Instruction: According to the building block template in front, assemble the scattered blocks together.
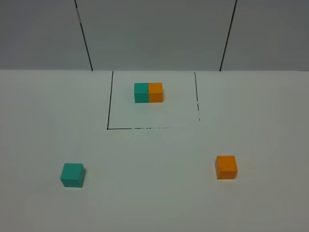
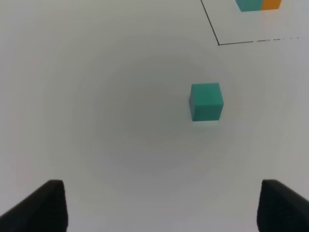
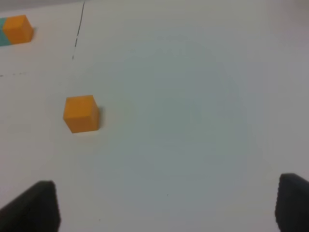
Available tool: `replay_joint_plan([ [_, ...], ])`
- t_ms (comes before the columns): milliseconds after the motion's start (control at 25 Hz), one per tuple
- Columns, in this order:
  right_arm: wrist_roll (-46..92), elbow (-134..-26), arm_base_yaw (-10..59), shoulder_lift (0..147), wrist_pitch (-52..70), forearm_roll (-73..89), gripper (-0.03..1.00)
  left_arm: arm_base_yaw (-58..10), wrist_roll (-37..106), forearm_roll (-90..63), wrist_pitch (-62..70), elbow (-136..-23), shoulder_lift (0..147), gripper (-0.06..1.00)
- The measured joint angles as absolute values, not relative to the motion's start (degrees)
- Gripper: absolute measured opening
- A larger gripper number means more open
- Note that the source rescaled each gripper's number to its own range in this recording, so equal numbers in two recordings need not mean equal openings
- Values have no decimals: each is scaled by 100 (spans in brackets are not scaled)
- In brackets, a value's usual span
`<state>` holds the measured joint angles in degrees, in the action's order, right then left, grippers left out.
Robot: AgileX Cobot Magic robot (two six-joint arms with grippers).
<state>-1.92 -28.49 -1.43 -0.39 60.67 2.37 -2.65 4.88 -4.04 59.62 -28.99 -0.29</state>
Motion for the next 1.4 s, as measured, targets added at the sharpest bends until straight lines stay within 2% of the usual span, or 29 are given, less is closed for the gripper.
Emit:
replay_joint_plan([
  [920, -192, -2849, -143, -39, 6067, 237, 78, -265, 488, -328, 5947, -2921, 64, 67],
  [1160, -192, -2849, -143, -39, 6067, 237, 78, -265, 488, -87, 5740, -3390, 1198, 67],
  [1400, -192, -2849, -143, -39, 6067, 237, 78, -265, 471, -268, 5631, -4200, 3258, 67],
])
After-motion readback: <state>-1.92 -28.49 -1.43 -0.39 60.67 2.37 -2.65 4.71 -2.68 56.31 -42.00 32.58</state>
